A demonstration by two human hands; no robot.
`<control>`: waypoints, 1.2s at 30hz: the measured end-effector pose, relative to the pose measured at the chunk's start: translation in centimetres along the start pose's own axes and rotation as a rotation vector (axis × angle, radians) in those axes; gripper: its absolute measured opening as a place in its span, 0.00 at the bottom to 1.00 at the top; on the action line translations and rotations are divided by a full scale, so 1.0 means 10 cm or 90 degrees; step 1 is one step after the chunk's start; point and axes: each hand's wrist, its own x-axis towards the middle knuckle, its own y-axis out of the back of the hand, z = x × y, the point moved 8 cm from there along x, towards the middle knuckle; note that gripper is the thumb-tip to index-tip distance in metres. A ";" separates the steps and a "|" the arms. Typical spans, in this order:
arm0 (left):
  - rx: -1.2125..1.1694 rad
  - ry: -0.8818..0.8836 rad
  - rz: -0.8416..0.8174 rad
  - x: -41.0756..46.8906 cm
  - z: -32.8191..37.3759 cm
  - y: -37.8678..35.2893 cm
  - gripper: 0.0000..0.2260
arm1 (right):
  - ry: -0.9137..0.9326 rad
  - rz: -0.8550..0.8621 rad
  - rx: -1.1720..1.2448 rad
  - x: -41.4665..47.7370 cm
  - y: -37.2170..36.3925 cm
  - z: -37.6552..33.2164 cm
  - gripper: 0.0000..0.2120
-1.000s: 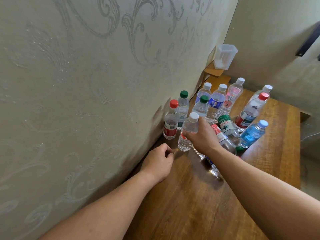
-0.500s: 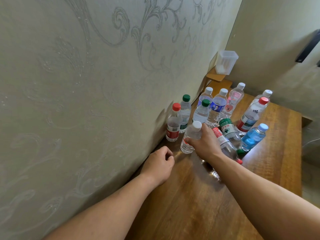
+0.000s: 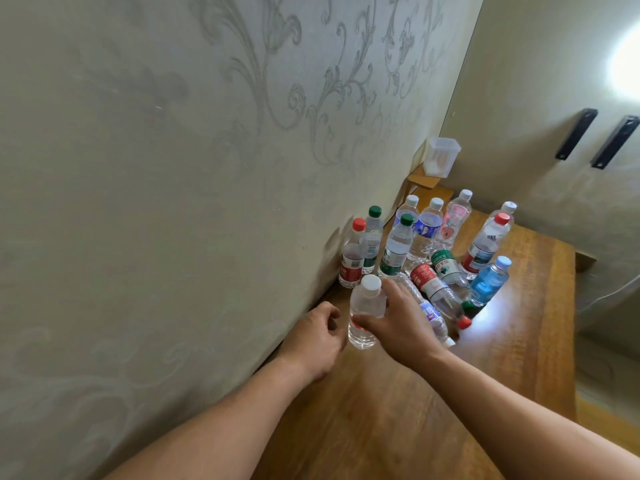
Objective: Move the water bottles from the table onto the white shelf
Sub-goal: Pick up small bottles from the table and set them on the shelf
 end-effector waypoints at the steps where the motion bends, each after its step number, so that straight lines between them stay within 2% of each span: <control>1: -0.003 -0.010 0.005 -0.12 0.00 0.05 0.20 | 0.017 -0.003 -0.004 -0.11 -0.01 -0.14 0.33; 3: -0.020 -0.043 0.027 -0.38 0.06 0.19 0.21 | 0.051 -0.007 0.002 -0.36 -0.02 -0.44 0.35; 6: -0.066 -0.079 0.063 -0.84 0.11 0.42 0.15 | 0.088 -0.021 0.014 -0.76 -0.04 -0.93 0.35; 12: -0.101 -0.115 0.145 -1.91 -0.10 0.96 0.29 | 0.148 -0.032 0.037 -1.62 -0.09 -1.88 0.34; 15: -0.097 -0.112 0.203 -2.44 -0.26 1.28 0.28 | 0.187 -0.043 0.057 -2.03 -0.14 -2.37 0.32; 21: -0.089 -0.049 0.312 -3.56 -0.82 1.93 0.24 | 0.289 -0.162 0.072 -2.82 -0.54 -3.33 0.28; 24: -0.082 -0.018 0.399 -4.10 -1.16 2.24 0.24 | 0.339 -0.230 0.089 -3.15 -0.86 -3.76 0.26; 28: -0.085 0.051 0.480 -4.70 -1.59 2.60 0.23 | 0.399 -0.285 0.144 -3.47 -1.39 -4.22 0.31; 31: -0.134 0.113 0.532 -5.04 -2.03 2.86 0.22 | 0.380 -0.362 0.163 -3.64 -1.93 -4.42 0.36; 36: -0.176 0.206 0.611 -5.31 -2.68 3.25 0.24 | 0.363 -0.488 0.035 -3.77 -2.91 -4.63 0.33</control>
